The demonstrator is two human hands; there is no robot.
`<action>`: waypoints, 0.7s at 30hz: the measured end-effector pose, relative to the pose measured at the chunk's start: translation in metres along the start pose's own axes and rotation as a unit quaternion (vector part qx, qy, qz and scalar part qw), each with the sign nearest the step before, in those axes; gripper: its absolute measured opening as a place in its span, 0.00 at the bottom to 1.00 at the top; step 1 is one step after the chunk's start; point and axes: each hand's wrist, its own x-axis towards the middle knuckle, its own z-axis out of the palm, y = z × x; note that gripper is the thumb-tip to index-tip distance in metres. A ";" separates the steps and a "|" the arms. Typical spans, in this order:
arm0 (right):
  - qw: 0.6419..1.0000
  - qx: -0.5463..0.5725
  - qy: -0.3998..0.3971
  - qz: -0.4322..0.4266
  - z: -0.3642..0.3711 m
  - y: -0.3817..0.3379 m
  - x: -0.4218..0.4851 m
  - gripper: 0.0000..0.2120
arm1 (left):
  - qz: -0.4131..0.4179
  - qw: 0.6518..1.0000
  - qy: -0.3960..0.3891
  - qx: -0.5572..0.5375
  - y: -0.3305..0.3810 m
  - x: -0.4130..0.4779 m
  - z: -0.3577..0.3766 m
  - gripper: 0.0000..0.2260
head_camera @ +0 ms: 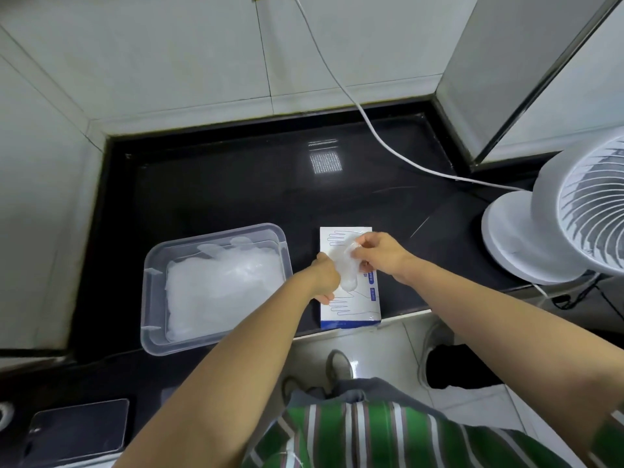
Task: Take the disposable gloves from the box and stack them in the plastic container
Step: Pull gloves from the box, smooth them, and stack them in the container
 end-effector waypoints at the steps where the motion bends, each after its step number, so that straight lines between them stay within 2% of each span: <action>1: 0.999 -0.035 0.001 -0.003 0.001 0.002 -0.001 0.02 | -0.003 1.000 -0.007 0.002 -0.003 0.001 0.002 0.25; 3: 0.997 -0.067 0.013 -0.017 0.004 0.001 -0.003 0.02 | 0.020 1.000 0.007 0.024 -0.004 0.002 0.001 0.25; 8: 0.998 0.002 0.054 -0.037 0.000 -0.004 -0.003 0.12 | 0.034 0.999 0.002 0.032 -0.005 -0.001 0.000 0.26; 12: 0.999 -0.024 -0.012 -0.025 -0.004 0.001 -0.001 0.07 | 0.052 0.998 -0.012 0.026 -0.008 0.002 0.000 0.24; 14: 0.999 -0.040 0.002 -0.018 -0.007 0.003 0.000 0.05 | 0.064 0.997 -0.017 0.045 -0.007 0.004 0.002 0.25; 19: 0.997 0.043 0.068 -0.023 -0.015 -0.010 -0.006 0.15 | 0.076 0.994 -0.027 0.073 -0.006 0.010 0.005 0.25; 21: 0.998 0.040 0.037 -0.010 -0.020 -0.015 -0.008 0.14 | 0.078 0.994 -0.028 0.068 -0.008 0.013 0.004 0.23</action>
